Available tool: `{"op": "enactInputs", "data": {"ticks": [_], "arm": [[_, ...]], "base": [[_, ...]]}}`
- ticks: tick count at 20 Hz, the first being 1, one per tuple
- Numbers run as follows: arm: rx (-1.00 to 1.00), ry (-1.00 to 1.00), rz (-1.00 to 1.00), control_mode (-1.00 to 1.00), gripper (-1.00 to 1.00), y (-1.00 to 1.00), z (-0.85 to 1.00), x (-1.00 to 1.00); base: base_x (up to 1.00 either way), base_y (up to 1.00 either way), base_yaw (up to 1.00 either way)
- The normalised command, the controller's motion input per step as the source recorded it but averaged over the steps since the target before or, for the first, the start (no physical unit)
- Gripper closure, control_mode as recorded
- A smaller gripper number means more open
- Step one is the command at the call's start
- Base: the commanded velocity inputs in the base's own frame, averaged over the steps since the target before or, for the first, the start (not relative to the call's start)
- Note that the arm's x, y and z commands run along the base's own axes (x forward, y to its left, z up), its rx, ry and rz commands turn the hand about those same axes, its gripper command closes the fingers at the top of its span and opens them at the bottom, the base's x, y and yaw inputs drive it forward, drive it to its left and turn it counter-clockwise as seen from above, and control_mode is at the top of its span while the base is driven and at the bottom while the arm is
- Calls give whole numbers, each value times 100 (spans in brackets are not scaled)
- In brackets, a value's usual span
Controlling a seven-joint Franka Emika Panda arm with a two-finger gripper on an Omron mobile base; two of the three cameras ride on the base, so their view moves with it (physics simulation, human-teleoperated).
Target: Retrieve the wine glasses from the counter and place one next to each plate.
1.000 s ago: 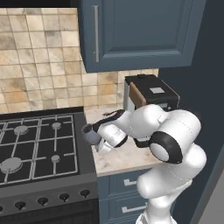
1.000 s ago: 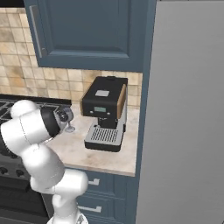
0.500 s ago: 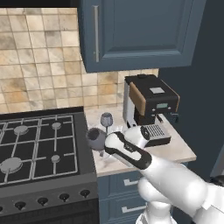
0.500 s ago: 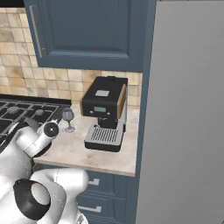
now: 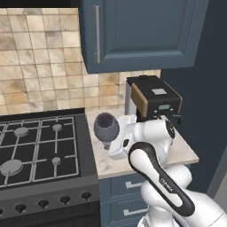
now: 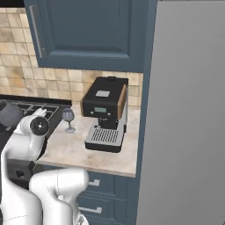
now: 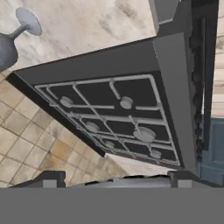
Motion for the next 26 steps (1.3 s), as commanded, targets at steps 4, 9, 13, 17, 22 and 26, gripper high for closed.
{"op": "enactInputs", "data": {"ticks": [4, 9, 13, 17, 22, 26], "arm": [[24, 20, -9, -100, 100, -45, 99, -68], [10, 20, -2, -100, 100, -41, 39, -80], [0, 0, 0, -100, 100, -18, 0, -100], [1, 0, -1, -100, 100, -17, 0, -98], [0, -4, -3, -100, 100, -4, 2, -100], [0, -4, -1, 100, 100, 0, 1, -50]], "base": [[0, 0, 0], [0, 0, 0], [0, 0, 0], [0, 0, 0], [0, 0, 0], [-50, 2, 0]]}}
